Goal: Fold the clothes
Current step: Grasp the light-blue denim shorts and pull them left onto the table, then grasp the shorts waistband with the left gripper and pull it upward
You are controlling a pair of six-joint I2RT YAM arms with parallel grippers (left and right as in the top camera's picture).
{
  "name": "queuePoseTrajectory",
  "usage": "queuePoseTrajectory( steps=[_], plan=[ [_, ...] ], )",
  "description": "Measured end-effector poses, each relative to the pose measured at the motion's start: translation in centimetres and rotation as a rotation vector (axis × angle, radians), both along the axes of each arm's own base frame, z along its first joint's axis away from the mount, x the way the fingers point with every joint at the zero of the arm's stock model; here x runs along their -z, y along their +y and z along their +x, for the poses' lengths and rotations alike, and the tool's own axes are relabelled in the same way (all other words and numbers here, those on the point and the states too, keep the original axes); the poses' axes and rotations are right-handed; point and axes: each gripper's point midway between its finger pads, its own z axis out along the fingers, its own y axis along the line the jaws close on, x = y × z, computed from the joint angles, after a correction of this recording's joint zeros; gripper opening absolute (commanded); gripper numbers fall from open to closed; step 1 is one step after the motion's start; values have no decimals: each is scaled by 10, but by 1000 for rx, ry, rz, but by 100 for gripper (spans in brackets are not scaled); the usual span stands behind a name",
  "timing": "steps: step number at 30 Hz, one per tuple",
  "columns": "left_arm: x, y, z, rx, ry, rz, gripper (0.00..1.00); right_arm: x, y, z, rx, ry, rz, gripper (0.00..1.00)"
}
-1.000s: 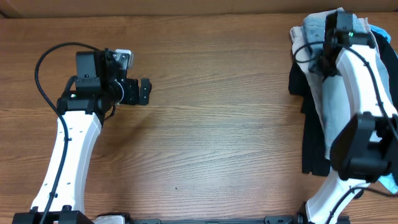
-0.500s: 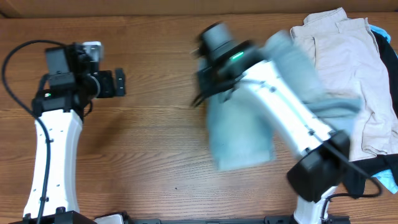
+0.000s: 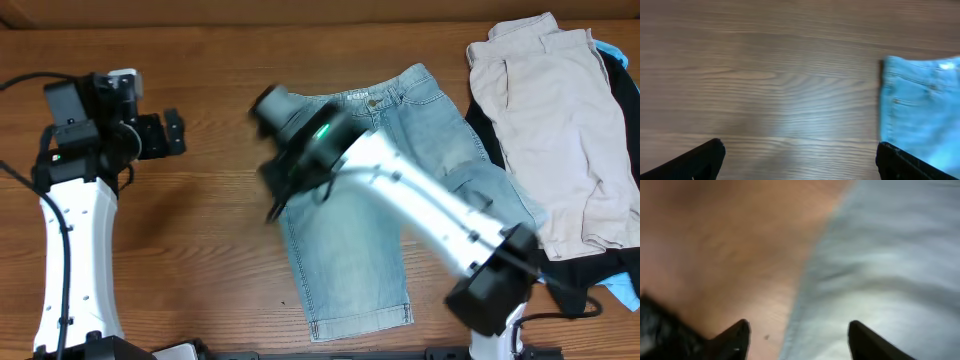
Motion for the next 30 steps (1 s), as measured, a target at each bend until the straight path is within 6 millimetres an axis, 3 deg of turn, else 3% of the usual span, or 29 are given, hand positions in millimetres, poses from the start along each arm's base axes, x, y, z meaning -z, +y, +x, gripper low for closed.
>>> queuePoseTrajectory(
  steps=[2, 5, 9, 12, 17, 21, 25, 30],
  plan=[
    [0, -22, 2, 63, -3, -13, 100, -6, -40, 38, 134, -13, 2, 79],
    [7, -71, 6, 197, 11, -25, 100, -10, -114, 84, 338, -20, -5, 79],
    [34, -132, 5, 363, 80, -28, 100, -9, -200, 115, 548, -7, -15, 79],
    [69, -170, 0, 477, 160, -13, 100, -8, -248, 122, 650, 9, -17, 79],
    [122, -214, -4, 610, 248, 13, 100, -7, -289, 122, 729, 27, -18, 79],
    [148, -235, -8, 668, 282, 27, 100, -7, -301, 121, 750, 32, -16, 79],
    [170, -236, -7, 657, 312, 70, 100, -7, -301, 122, 747, 31, -14, 79],
    [200, -218, 0, 563, 366, 156, 100, -8, -300, 123, 744, 25, -12, 78]
  ],
)
